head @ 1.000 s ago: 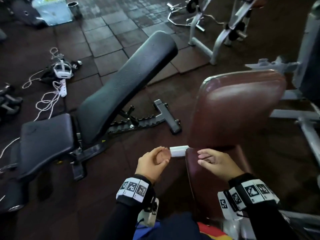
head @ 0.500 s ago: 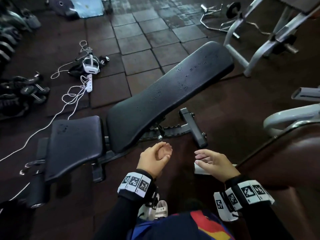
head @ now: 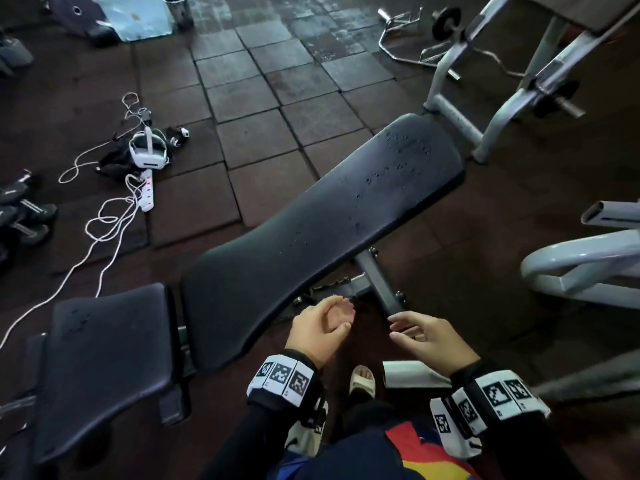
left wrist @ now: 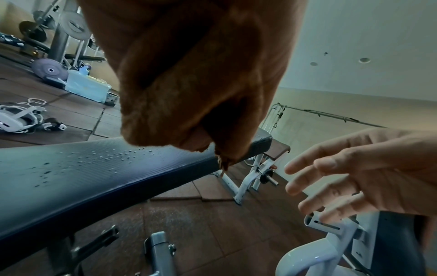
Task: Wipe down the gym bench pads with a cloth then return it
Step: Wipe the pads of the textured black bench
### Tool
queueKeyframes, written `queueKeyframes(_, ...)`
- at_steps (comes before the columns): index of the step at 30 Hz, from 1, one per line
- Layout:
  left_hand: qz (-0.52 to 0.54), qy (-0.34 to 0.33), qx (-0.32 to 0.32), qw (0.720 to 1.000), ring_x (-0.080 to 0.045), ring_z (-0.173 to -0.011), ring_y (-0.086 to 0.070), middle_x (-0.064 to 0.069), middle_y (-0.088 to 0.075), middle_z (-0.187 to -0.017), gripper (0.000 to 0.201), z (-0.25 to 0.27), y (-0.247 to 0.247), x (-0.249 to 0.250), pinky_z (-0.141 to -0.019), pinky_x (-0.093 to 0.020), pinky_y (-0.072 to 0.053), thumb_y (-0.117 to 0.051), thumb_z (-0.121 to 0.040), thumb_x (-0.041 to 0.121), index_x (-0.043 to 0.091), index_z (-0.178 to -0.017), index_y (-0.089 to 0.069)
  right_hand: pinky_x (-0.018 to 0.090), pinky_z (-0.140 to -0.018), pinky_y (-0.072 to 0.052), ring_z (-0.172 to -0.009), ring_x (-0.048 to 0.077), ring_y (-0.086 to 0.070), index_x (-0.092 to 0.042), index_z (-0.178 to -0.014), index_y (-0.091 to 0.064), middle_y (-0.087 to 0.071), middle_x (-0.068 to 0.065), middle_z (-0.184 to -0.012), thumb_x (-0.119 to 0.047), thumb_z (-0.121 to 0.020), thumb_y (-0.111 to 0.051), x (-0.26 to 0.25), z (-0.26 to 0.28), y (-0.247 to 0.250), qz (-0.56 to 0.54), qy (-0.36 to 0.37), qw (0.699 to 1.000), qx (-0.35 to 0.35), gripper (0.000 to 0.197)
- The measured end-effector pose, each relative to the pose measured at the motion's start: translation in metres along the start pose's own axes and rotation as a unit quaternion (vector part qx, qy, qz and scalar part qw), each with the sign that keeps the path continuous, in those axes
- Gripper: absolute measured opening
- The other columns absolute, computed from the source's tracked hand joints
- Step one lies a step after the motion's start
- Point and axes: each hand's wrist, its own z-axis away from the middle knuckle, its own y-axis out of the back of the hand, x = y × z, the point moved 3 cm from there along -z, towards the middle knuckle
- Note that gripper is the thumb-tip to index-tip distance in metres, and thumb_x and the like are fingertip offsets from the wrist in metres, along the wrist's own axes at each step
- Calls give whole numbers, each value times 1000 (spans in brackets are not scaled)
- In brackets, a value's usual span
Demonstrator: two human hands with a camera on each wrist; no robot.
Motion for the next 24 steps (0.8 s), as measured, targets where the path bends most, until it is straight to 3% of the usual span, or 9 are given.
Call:
queueKeyframes(7, 3, -25, -2, 1000, -11, -114, -53, 6, -60, -121, 49, -88, -7, 49, -102, -29, -39, -68, -79, 30, 39, -124, -53, 19, -78, -51, -79, 1, -64, -21, -105, -67, -67, -11, -90, -21, -86, -66, -6, -82, 49, 30, 9, 1000, -3, 19)
queueKeyframes(10, -6, -27, -22, 999, -11, -116, -51, 4, -57, -125, 56, -110, -11, 59, -101, -25, -37, -67, -80, 30, 35, -132, -47, 13, -75, -47, -76, -3, -61, -21, -99, -69, -67, -14, -85, -25, -92, -57, -13, -102, 58, 14, 11, 1000, 13, 14)
queueKeyframes(13, 9, -31, -47, 998, -11, -115, -52, 4, -58, -123, 59, -131, -13, 67, -97, -23, -39, -68, -78, 26, 33, -132, -44, 14, -78, -45, -87, 4, -63, -15, -98, -69, -70, -5, -90, -27, -97, -46, -19, -119, 59, -31, -15, 999, 16, 26)
queueKeyframes(15, 26, -57, -76, 995, -9, -115, -52, 6, -57, -124, 62, -146, -12, 77, -97, -23, -40, -69, -78, 24, 32, -133, -42, 9, -73, -44, -85, 5, -65, -14, -97, -68, -71, -2, -89, -28, -98, -42, -25, -131, 57, -81, -36, 996, 20, 30)
queueKeyframes(17, 36, -84, -108, 990, 3, -114, -49, 14, -55, -125, 64, -163, -10, 85, -96, -16, -39, -71, -77, 23, 31, -132, -39, 7, -69, -42, -78, -1, -63, -21, -94, -66, -69, -10, -81, -30, -98, -42, -29, -144, 54, -104, -50, 993, 33, 27)
queueKeyframes(18, 44, -97, -122, 987, 15, -108, -47, 20, -52, -121, 63, -171, -7, 89, -92, -8, -37, -72, -77, 21, 34, -128, -38, 10, -70, -42, -75, -3, -61, -25, -92, -65, -67, -13, -76, -33, -97, -43, -31, -151, 53, -105, -59, 992, 44, 24)
queueKeyframes(20, 53, -127, -160, 977, 30, -98, -40, 30, -43, -112, 66, -188, 0, 99, -81, 5, -31, -72, -76, 18, 41, -121, -28, 22, -80, -48, -83, 2, -63, -26, -95, -62, -70, -10, -85, -33, -95, -48, -35, -164, 49, -169, -77, 980, 77, 16)
queueKeyframes(22, 42, -144, -205, 967, 25, -106, -41, 28, -39, -119, 72, -206, 7, 109, -81, 5, -30, -69, -77, 18, 37, -131, -26, 36, -84, -53, -96, 15, -66, -23, -103, -59, -70, 2, -101, -27, -93, -52, -41, -177, 50, -277, -99, 950, 108, 13)
queueKeyframes(24, 35, -143, -241, 959, 2, -117, -48, 16, -44, -129, 78, -223, 13, 116, -87, -2, -36, -65, -77, 21, 25, -143, -24, 30, -75, -55, -95, 15, -67, -23, -106, -57, -69, 5, -107, -24, -91, -55, -46, -186, 54, -333, -105, 926, 146, 15)
